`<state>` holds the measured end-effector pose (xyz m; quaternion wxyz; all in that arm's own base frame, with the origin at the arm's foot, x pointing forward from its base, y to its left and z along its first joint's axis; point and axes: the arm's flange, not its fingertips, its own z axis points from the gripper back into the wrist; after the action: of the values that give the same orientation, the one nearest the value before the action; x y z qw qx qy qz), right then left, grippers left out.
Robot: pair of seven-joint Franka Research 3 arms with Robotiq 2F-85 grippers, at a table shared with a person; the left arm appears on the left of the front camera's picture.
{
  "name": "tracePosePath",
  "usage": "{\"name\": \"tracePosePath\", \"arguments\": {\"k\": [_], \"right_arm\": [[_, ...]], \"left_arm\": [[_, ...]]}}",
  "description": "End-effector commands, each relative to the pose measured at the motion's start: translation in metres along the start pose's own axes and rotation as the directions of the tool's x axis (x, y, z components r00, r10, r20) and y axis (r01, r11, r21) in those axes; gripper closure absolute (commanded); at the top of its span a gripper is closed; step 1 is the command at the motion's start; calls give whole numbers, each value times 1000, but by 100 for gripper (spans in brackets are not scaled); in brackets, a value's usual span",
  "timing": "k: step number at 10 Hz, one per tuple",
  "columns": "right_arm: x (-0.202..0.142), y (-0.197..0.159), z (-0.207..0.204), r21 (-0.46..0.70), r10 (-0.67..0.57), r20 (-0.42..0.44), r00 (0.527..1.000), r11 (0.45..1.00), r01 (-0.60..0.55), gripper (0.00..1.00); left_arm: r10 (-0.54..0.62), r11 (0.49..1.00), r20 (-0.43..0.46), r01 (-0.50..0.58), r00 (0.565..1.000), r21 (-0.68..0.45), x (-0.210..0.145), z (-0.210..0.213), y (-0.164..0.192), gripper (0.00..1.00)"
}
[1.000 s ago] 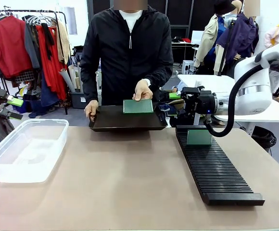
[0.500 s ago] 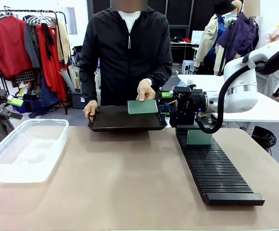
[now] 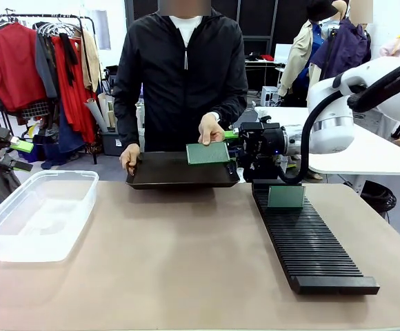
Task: Sort PCBs into racks and boxes based on the side picked up.
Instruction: Pick up the Blank PCB handed by the Human.
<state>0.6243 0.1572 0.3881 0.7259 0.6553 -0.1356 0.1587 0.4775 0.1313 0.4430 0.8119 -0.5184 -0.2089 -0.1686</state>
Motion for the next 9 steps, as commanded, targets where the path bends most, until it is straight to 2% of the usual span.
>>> {"name": "tracePosePath", "arguments": {"k": [1,4,5,9], "right_arm": [[18,-3,-12,-28,-14,-30,999,1000,13,0],[24,-7,-17,-38,-11,-30,999,999,10,0],[27,-9,-16,-36,-4,-17,1000,999,3,5],[30,-11,-17,-33,16,11,1000,999,-15,36]], "left_arm": [[2,1000,1,-2,1000,4,0,0,-2,0],[2,1000,1,-2,1000,4,0,0,-2,0],[2,1000,1,-2,1000,4,0,0,-2,0],[2,1000,1,-2,1000,4,0,0,-2,0]]}}
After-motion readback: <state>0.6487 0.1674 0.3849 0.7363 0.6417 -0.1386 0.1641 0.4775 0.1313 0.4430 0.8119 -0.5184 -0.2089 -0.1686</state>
